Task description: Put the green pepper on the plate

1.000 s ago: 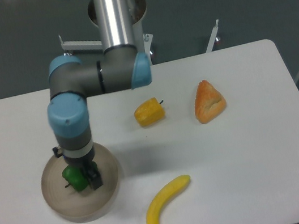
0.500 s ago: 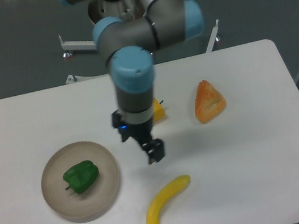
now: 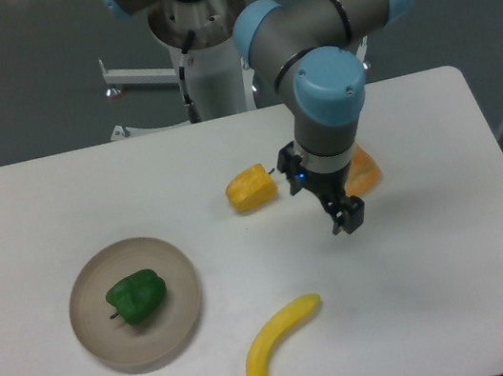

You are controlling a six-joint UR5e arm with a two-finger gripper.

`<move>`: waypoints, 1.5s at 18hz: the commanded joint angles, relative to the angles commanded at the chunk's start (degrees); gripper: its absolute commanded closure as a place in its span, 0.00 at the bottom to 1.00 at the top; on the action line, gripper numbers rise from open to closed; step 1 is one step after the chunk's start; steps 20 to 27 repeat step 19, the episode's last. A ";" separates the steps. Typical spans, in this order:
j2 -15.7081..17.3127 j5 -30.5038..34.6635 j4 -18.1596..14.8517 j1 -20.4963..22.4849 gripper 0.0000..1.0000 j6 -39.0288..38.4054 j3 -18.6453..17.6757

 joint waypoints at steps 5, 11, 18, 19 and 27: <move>0.17 -0.61 -0.09 1.50 0.00 3.08 -0.26; 0.18 -2.02 0.44 1.50 0.00 3.53 -1.41; 0.18 -2.28 0.44 1.59 0.00 3.53 -1.49; 0.18 -2.28 0.53 1.59 0.00 3.53 -1.49; 0.18 -2.28 0.53 1.59 0.00 3.53 -1.49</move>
